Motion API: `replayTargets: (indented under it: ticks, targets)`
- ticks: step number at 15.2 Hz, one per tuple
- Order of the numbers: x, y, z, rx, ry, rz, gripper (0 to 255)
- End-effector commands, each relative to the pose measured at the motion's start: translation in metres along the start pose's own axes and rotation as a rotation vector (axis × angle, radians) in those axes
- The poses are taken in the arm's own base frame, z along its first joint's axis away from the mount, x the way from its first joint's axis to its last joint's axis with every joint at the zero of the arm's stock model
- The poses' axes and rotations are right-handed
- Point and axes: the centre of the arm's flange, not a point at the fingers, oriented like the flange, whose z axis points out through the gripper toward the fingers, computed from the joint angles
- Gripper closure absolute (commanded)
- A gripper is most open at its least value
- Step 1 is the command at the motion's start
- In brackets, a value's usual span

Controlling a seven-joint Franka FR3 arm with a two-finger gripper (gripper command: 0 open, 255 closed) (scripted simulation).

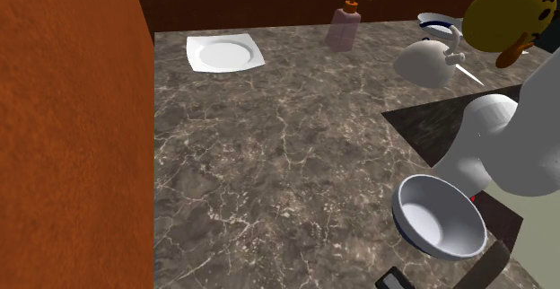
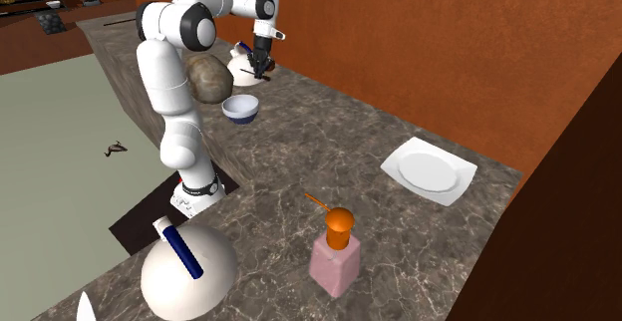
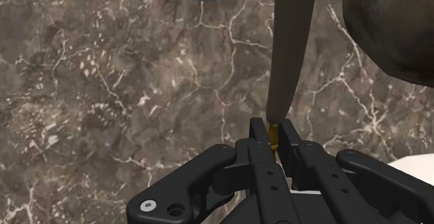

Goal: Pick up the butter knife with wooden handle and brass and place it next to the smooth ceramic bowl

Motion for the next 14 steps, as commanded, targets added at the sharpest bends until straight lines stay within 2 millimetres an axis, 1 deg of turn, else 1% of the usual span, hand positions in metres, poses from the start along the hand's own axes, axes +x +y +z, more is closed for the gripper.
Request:
replayTargets:
  ticks: [1,3,4,12,13,14]
  targets:
    - [0.004,0.001,0.01,0.0,0.0,0.0,255]
    - [0.008,0.001,0.02,0.0,0.0,0.0,255]
    - [0.011,0.001,0.028,0.0,0.0,0.0,255]
    - [0.011,0.001,0.028,0.0,0.0,0.0,255]
    - [0.011,0.001,0.028,0.0,0.0,0.0,0]
    - [0.011,0.001,0.028,0.0,0.0,0.0,0]
